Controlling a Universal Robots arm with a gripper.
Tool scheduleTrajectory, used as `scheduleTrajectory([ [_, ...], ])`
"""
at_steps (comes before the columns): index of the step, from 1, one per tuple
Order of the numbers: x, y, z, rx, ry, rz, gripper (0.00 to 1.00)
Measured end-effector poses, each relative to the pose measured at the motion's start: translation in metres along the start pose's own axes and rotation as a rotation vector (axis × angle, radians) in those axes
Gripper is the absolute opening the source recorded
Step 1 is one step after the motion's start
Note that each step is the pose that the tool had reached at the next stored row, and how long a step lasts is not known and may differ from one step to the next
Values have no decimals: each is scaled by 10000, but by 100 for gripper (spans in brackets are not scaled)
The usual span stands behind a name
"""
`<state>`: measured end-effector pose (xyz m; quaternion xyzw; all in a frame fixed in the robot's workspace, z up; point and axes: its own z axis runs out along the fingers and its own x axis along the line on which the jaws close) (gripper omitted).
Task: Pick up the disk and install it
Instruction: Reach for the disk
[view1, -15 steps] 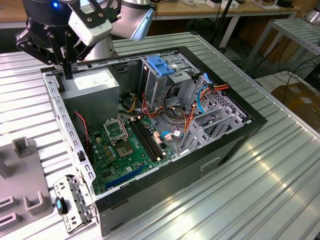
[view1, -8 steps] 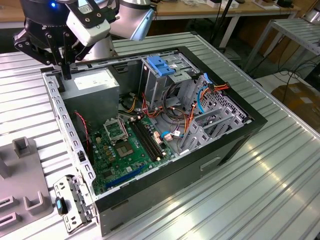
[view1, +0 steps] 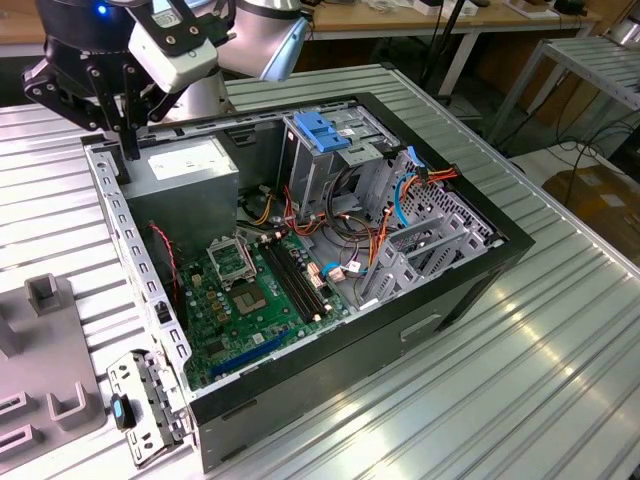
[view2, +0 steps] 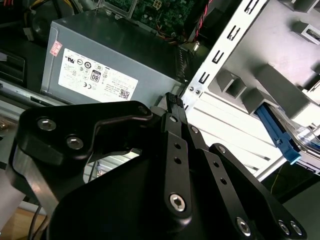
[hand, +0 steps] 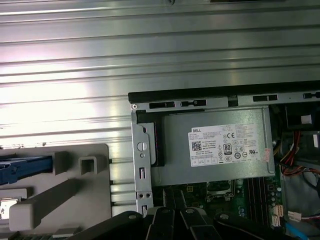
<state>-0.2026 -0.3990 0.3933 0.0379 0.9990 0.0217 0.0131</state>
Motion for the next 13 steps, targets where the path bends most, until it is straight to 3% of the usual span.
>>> scheduleTrajectory([
  [13,62,-5,-2,0,0,0,11],
])
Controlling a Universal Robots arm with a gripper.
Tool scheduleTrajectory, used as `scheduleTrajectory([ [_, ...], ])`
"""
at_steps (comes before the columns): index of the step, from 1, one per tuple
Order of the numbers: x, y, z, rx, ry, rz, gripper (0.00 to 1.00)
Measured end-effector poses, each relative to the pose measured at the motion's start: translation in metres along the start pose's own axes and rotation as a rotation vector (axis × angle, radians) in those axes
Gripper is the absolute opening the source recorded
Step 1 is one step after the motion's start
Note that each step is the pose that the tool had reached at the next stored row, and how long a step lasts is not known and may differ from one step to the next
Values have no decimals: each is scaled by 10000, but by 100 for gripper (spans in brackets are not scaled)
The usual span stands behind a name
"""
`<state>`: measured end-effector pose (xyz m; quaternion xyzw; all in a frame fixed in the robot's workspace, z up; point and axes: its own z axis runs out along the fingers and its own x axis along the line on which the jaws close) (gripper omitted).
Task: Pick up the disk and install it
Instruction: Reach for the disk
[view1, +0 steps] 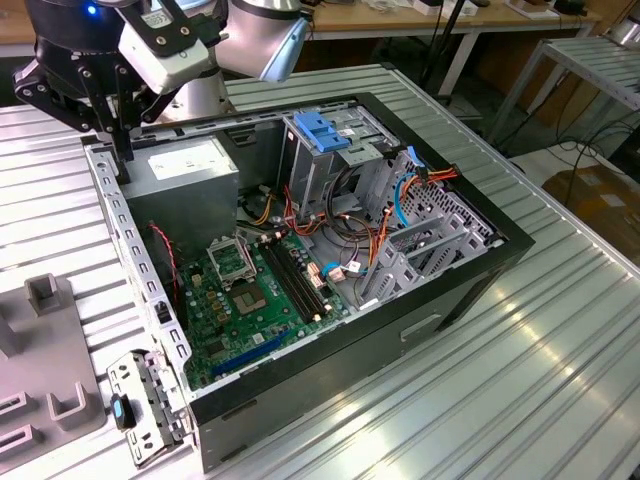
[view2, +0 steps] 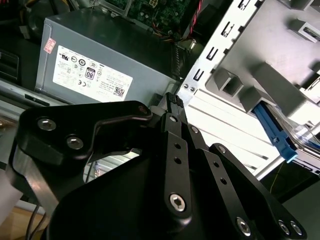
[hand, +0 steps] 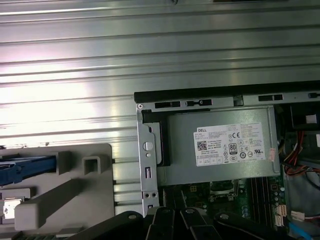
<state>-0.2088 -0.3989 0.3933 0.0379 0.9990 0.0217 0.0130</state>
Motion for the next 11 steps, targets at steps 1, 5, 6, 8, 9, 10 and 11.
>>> scheduleTrajectory([
  [1,4,0,0,-1,-1,0,11],
  [5,20,-2,0,-1,-1,0,11],
  [6,24,-2,0,-1,-1,0,11],
  [8,31,-2,-1,-1,-1,0,11],
  [9,34,-3,-1,-1,0,0,11],
  [10,37,-3,-1,0,-1,0,11],
  [11,40,-3,-1,0,0,0,11],
])
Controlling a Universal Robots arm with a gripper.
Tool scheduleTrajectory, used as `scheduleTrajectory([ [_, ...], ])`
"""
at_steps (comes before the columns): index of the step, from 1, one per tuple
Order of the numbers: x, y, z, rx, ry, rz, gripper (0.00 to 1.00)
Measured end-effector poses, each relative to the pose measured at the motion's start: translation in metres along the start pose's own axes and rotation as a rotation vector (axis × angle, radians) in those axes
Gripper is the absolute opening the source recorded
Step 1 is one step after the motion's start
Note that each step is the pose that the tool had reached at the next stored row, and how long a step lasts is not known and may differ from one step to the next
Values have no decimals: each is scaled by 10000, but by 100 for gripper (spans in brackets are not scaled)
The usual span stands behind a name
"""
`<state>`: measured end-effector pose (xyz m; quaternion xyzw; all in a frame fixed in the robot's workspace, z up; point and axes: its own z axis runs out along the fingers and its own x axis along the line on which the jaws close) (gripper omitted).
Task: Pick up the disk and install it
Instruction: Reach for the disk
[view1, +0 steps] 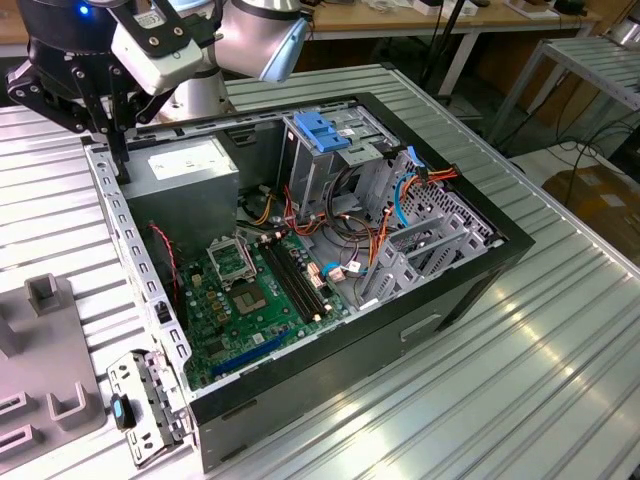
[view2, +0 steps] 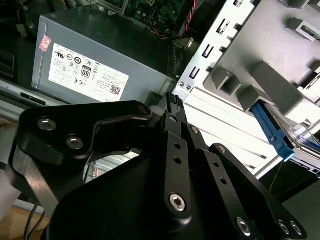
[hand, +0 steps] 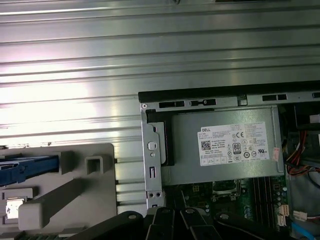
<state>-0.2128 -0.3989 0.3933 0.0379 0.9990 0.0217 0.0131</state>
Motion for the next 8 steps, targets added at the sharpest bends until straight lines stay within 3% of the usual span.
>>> scheduleTrajectory([
  [8,28,-2,-1,0,0,0,11],
])
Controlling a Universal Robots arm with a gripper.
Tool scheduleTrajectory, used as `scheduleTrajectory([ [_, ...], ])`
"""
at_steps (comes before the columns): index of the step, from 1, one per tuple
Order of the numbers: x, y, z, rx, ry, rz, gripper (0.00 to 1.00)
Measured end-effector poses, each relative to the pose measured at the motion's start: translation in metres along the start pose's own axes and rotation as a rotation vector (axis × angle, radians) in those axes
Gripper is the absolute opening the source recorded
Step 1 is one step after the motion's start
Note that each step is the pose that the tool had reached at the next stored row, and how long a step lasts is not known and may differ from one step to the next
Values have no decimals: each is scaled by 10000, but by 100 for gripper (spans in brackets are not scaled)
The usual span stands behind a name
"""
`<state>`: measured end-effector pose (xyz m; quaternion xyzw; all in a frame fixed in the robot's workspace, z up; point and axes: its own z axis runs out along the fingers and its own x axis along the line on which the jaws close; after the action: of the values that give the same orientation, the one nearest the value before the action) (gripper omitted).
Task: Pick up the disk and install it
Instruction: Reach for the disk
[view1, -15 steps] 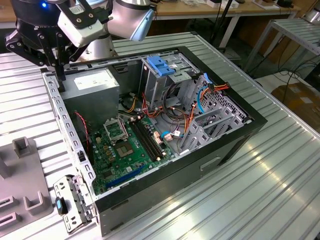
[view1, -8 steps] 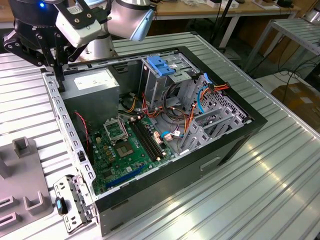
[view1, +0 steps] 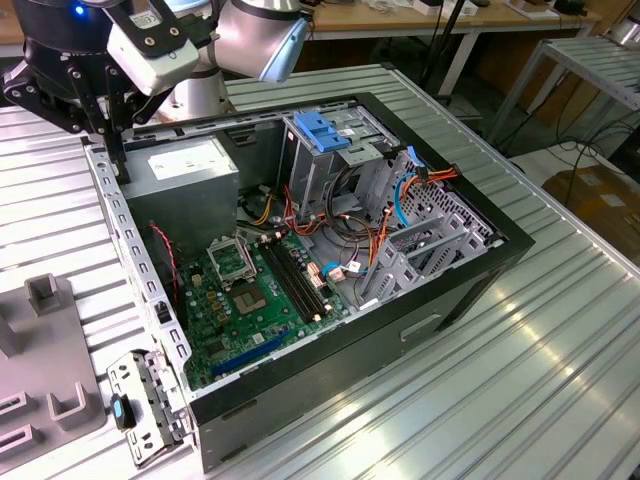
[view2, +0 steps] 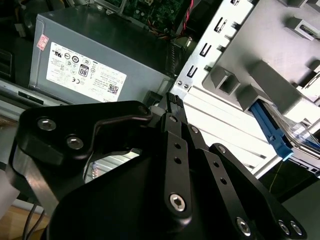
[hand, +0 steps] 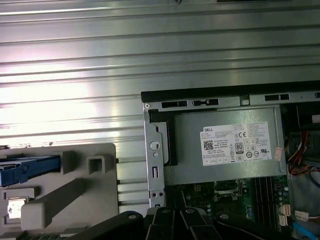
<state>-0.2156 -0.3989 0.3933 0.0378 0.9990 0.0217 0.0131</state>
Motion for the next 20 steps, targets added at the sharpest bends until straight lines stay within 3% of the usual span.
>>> scheduleTrajectory([
  [20,80,-6,-2,0,0,0,11],
])
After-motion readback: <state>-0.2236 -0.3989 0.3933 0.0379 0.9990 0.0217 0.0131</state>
